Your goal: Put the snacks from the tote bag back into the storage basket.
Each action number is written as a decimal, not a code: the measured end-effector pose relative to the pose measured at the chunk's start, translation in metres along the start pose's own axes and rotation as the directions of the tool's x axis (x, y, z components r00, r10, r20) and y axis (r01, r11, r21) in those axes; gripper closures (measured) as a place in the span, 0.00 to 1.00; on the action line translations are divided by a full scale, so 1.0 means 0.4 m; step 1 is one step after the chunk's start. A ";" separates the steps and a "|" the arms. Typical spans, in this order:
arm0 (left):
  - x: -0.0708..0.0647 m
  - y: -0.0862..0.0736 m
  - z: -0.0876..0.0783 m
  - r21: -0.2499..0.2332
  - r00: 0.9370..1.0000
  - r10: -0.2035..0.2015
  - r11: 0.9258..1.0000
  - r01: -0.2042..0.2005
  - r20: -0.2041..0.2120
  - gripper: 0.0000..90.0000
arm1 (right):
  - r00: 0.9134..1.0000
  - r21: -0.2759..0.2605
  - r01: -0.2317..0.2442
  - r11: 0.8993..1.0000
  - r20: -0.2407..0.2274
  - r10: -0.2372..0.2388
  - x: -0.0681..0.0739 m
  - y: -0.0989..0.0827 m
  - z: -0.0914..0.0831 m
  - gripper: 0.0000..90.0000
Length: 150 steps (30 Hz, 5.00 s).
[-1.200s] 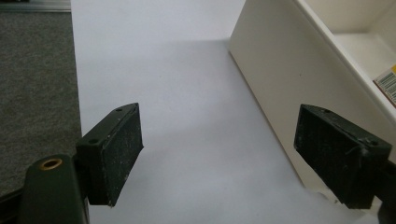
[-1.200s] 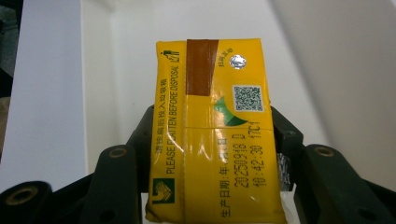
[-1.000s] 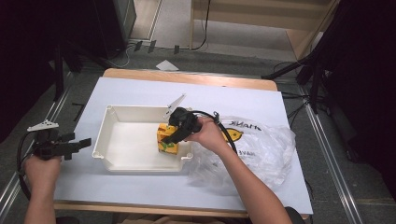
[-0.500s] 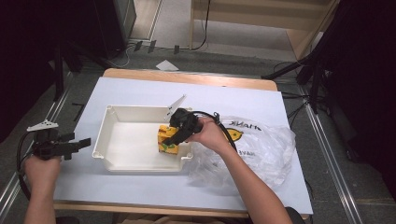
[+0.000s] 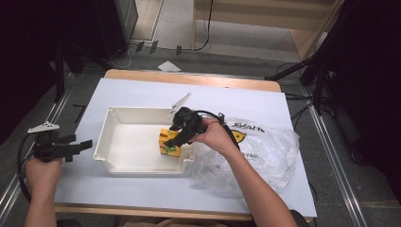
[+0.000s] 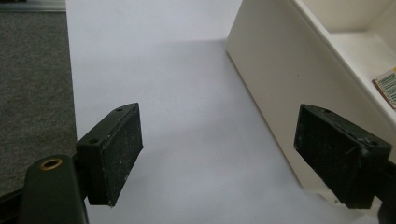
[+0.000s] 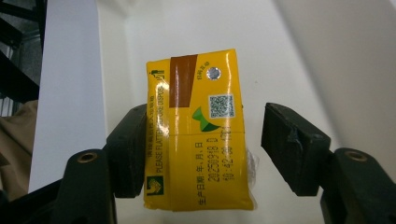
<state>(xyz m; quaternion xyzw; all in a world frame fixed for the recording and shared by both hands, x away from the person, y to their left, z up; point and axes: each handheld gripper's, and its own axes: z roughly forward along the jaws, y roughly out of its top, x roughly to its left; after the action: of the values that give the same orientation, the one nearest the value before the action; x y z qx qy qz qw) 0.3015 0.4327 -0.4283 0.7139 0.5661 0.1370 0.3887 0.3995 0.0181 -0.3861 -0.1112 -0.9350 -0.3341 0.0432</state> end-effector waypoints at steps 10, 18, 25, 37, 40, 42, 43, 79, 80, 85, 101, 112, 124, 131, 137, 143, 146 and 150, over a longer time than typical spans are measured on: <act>-0.001 0.001 0.001 0.005 1.000 0.003 1.000 -0.003 -0.002 0.18 | 1.000 -0.015 -0.011 1.000 0.025 0.011 0.011 0.009 -0.041 0.35; -0.001 0.000 0.001 0.005 1.000 0.002 1.000 -0.002 -0.003 0.18 | 0.999 -0.031 -0.008 0.999 0.035 0.009 0.019 0.014 -0.069 0.33; -0.002 0.001 0.001 0.006 1.000 0.001 1.000 -0.001 -0.003 0.18 | 0.999 -0.048 -0.009 0.999 0.045 0.011 0.019 0.007 -0.085 0.30; -0.001 0.002 0.001 0.003 1.000 -0.001 1.000 0.001 -0.002 0.18 | 0.998 -0.027 -0.018 0.999 0.054 0.019 0.015 -0.019 -0.092 0.27; -0.001 0.003 0.002 0.001 1.000 0.000 1.000 0.000 -0.002 0.18 | 0.999 -0.022 -0.005 1.000 0.052 0.006 0.018 -0.024 -0.089 0.27; -0.001 0.004 0.003 0.001 1.000 0.002 1.000 -0.002 0.000 0.18 | 0.999 -0.004 -0.025 1.000 0.032 0.025 0.016 -0.032 -0.081 0.28; -0.001 0.004 0.003 0.001 1.000 0.002 1.000 -0.002 -0.001 0.18 | 0.999 0.002 -0.034 0.999 0.002 0.034 0.012 -0.037 -0.076 0.28; -0.002 0.006 0.005 -0.001 1.000 0.002 1.000 -0.002 0.001 0.18 | 0.996 -0.002 0.065 0.998 0.061 -0.065 0.011 -0.062 -0.050 0.55; -0.002 0.006 0.005 -0.001 1.000 0.002 1.000 -0.002 0.000 0.18 | 0.996 -0.001 0.067 0.998 0.061 -0.066 0.010 -0.062 -0.050 0.55; -0.002 0.006 0.005 -0.001 1.000 0.002 1.000 -0.002 0.000 0.18 | 0.998 -0.001 0.055 0.999 0.043 -0.055 0.009 -0.062 -0.048 0.54; -0.003 0.005 0.007 0.002 1.000 0.002 1.000 -0.002 0.004 0.18 | 0.999 -0.043 0.018 0.999 0.052 -0.016 0.009 -0.059 -0.107 0.42; -0.002 0.006 0.006 0.005 1.000 -0.001 1.000 0.001 0.006 0.18 | 0.996 -0.132 -0.031 0.991 0.075 0.041 -0.012 -0.085 -0.180 0.36; -0.002 0.010 0.012 0.010 1.000 -0.002 1.000 0.002 0.005 0.18 | 0.989 -0.160 -0.076 0.984 0.115 0.095 -0.035 -0.129 -0.239 0.30; -0.001 0.013 0.017 0.013 1.000 -0.005 1.000 0.005 0.006 0.18 | 0.978 -0.177 -0.136 0.975 0.133 0.161 -0.068 -0.178 -0.273 0.27; -0.001 0.018 0.021 0.014 1.000 -0.004 1.000 0.003 0.007 0.18 | 0.969 -0.196 -0.173 0.965 0.142 0.203 -0.090 -0.224 -0.301 0.27; 0.000 0.021 0.027 0.014 1.000 -0.004 1.000 0.004 0.009 0.18 | 0.960 -0.207 -0.181 0.962 0.174 0.218 -0.108 -0.267 -0.322 0.26; 0.001 0.023 0.029 0.015 1.000 -0.006 1.000 0.005 0.011 0.18 | 0.957 -0.220 -0.185 0.958 0.181 0.226 -0.117 -0.289 -0.332 0.26; 0.000 0.027 0.033 0.015 1.000 -0.008 1.000 0.008 0.010 0.18 | 0.949 -0.236 -0.200 0.951 0.194 0.248 -0.129 -0.320 -0.344 0.26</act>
<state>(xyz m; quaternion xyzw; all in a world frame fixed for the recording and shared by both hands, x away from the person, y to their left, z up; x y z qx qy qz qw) 0.3174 0.4270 -0.4294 0.7153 0.5678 0.1277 0.3869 0.4201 -0.1747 -0.3665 -0.2578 -0.8739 -0.4106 -0.0354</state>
